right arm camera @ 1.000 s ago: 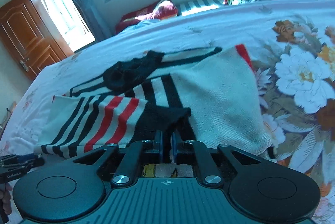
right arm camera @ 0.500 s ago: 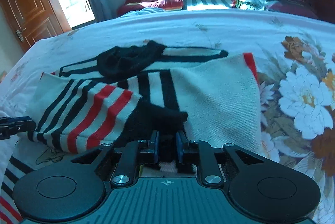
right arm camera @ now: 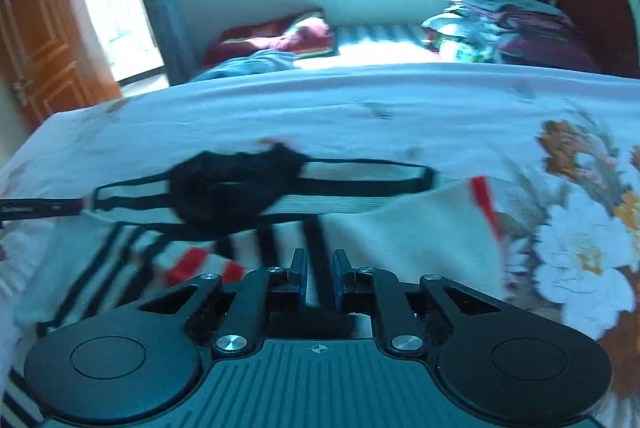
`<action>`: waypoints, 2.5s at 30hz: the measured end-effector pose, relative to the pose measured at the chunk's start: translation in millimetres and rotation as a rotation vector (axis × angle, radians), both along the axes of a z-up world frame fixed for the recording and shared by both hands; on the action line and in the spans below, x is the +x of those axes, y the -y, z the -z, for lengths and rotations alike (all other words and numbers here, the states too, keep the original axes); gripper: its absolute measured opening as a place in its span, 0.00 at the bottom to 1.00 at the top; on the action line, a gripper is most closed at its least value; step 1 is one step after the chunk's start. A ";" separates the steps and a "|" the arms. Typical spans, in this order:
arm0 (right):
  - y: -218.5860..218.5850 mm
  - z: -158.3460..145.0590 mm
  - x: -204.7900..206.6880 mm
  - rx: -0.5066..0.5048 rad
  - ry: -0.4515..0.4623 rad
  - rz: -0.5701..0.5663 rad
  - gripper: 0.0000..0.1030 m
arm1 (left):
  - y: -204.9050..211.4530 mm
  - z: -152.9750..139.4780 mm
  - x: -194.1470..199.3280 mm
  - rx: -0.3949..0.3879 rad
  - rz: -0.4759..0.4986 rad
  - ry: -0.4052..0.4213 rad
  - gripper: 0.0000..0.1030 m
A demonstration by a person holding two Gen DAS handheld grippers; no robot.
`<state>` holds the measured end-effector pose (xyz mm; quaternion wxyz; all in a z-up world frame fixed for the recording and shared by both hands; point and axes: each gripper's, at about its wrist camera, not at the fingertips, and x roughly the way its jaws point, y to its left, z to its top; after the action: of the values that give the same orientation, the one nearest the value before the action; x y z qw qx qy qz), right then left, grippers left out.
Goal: Fold small clothes
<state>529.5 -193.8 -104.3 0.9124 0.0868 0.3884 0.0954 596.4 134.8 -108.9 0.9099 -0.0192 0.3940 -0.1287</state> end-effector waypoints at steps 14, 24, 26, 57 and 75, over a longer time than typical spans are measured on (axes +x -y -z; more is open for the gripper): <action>-62.1 37.8 7.3 -0.374 -0.041 -0.029 0.12 | 50.1 30.3 -28.8 0.205 0.066 0.016 0.37; -5.5 18.1 -24.3 -0.159 -0.031 0.018 0.32 | 62.5 2.5 -61.8 0.133 0.127 0.087 0.47; -9.4 17.9 -31.5 -0.206 -0.031 0.055 0.36 | 74.3 6.3 -74.1 0.129 0.138 0.101 0.49; 21.6 37.7 -54.1 0.088 -0.114 0.095 0.06 | 35.0 33.6 -102.2 0.157 0.122 0.082 0.49; -13.3 42.5 -61.6 -0.158 -0.065 0.063 0.12 | 25.5 37.1 -130.5 0.146 0.048 0.086 0.49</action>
<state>467.9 -180.5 -146.8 0.9058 0.0300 0.4213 0.0329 465.9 109.3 -146.0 0.9215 0.0621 0.3632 -0.1222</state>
